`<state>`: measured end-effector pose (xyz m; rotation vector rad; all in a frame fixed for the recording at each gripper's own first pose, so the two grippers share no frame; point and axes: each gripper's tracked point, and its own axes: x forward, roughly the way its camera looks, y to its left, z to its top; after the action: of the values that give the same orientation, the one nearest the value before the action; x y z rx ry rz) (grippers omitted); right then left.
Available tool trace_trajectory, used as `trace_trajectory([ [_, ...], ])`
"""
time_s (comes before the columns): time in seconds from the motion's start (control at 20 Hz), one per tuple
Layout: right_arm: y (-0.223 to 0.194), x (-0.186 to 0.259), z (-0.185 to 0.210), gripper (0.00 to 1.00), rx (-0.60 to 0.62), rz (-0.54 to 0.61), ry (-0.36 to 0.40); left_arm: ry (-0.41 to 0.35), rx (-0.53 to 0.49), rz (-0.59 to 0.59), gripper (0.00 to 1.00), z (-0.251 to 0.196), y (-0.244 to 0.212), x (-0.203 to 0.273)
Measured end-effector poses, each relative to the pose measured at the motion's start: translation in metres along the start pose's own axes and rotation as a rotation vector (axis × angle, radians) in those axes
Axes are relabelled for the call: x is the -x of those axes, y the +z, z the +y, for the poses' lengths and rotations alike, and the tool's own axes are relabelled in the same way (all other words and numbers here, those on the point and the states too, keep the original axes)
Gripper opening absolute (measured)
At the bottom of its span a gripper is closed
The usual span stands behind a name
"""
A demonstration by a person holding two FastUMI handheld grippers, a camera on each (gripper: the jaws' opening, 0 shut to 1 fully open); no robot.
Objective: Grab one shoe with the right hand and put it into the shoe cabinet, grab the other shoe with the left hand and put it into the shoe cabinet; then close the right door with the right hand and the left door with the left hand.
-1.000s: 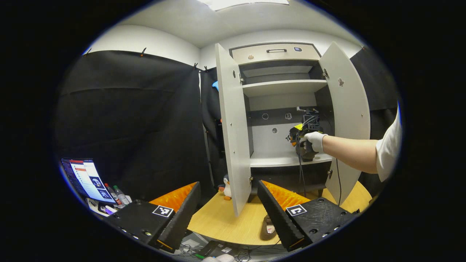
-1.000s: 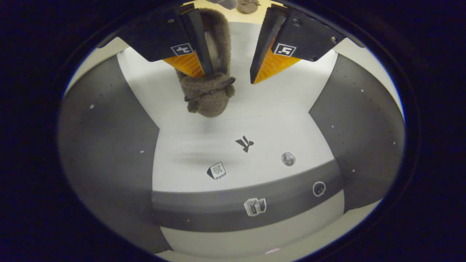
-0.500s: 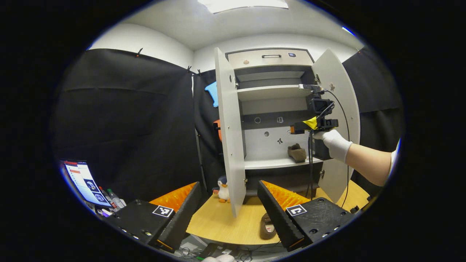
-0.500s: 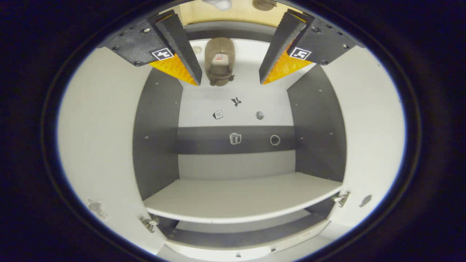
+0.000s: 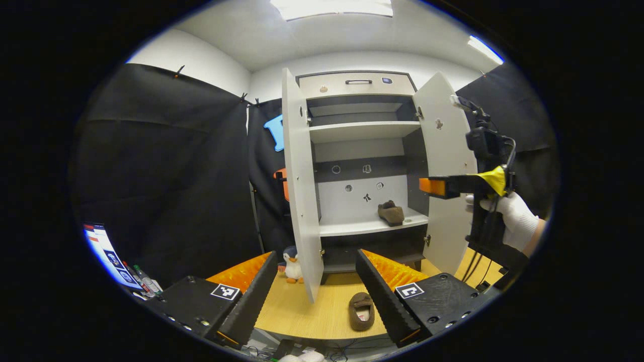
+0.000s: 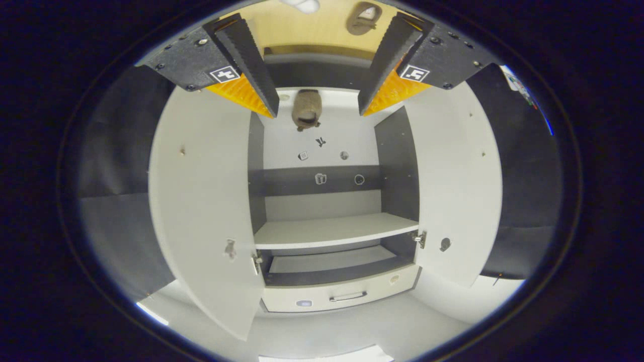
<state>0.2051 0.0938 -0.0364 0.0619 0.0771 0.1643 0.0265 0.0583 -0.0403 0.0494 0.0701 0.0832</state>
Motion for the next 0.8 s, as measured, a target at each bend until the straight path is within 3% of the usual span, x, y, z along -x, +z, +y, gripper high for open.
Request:
trace_trajectory([
  [0.45, -0.073, 0.118, -0.059, 0.98, -0.025, 0.096, -0.120, -0.113, 0.012, 0.029, 0.96, -0.042, -0.023, -0.023],
  [0.65, -0.078, 0.132, -0.078, 0.98, -0.027, 0.123, -0.170, -0.152, 0.003, 0.049, 0.96, -0.058, -0.039, -0.043],
  [0.8, -0.076, 0.136, -0.087, 1.00, -0.003, 0.126, -0.188, -0.164, 0.009, 0.113, 0.96, -0.065, -0.076, -0.064],
])
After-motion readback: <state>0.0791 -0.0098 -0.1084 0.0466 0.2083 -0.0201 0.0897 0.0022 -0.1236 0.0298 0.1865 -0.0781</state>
